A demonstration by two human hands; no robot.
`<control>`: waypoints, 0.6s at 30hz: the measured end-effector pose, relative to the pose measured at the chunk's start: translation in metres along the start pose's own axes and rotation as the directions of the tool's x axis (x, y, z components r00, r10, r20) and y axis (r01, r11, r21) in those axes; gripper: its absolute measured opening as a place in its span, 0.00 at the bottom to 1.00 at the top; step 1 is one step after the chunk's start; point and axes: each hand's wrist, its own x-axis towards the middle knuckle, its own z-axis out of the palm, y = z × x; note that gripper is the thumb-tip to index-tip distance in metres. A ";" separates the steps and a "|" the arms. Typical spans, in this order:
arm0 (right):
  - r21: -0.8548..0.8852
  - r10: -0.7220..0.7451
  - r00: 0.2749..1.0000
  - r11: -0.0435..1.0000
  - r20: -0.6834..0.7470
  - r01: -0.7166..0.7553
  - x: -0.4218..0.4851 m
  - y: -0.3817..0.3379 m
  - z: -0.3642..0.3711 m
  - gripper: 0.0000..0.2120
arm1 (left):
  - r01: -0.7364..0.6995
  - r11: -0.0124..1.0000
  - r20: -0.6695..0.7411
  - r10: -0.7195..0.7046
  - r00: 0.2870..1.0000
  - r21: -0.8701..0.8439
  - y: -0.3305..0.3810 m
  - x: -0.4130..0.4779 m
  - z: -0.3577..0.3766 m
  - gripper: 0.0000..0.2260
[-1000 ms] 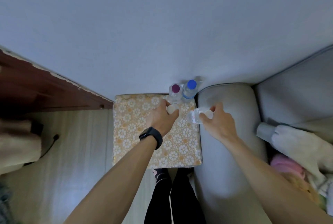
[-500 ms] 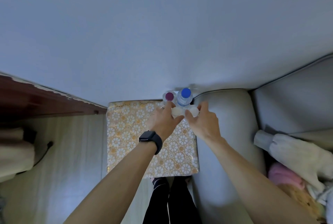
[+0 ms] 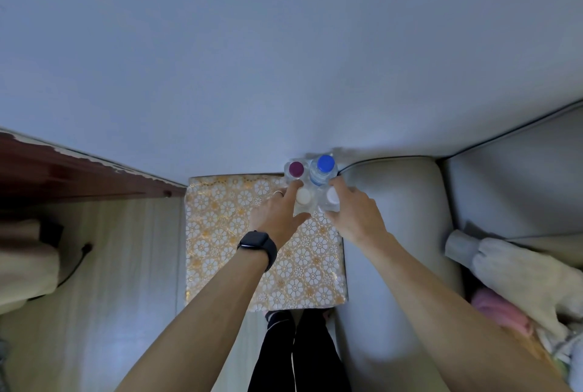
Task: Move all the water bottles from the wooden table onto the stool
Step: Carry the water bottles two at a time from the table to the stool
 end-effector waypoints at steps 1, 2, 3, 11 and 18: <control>0.035 -0.011 1.000 0.999 -0.012 0.011 0.000 0.001 0.002 0.28 | -0.008 1.000 0.003 0.008 1.000 0.022 -0.001 0.001 0.001 0.25; 0.065 -0.017 1.000 0.998 -0.019 0.019 0.000 0.002 0.004 0.28 | -0.015 0.999 0.010 0.014 1.000 0.033 -0.002 0.002 0.000 0.25; 0.085 -0.023 0.999 0.996 -0.024 0.025 -0.001 0.002 0.004 0.28 | -0.019 0.999 0.020 0.018 1.000 0.030 -0.002 0.003 0.000 0.25; 0.141 -0.109 0.993 0.983 -0.054 0.115 -0.004 0.008 -0.001 0.25 | -0.035 0.999 0.047 0.033 0.998 0.024 -0.001 0.005 -0.005 0.24; 0.161 -0.132 0.991 0.978 -0.029 0.135 -0.005 0.010 -0.004 0.26 | -0.050 0.989 0.047 0.043 0.998 0.141 0.003 0.004 -0.011 0.26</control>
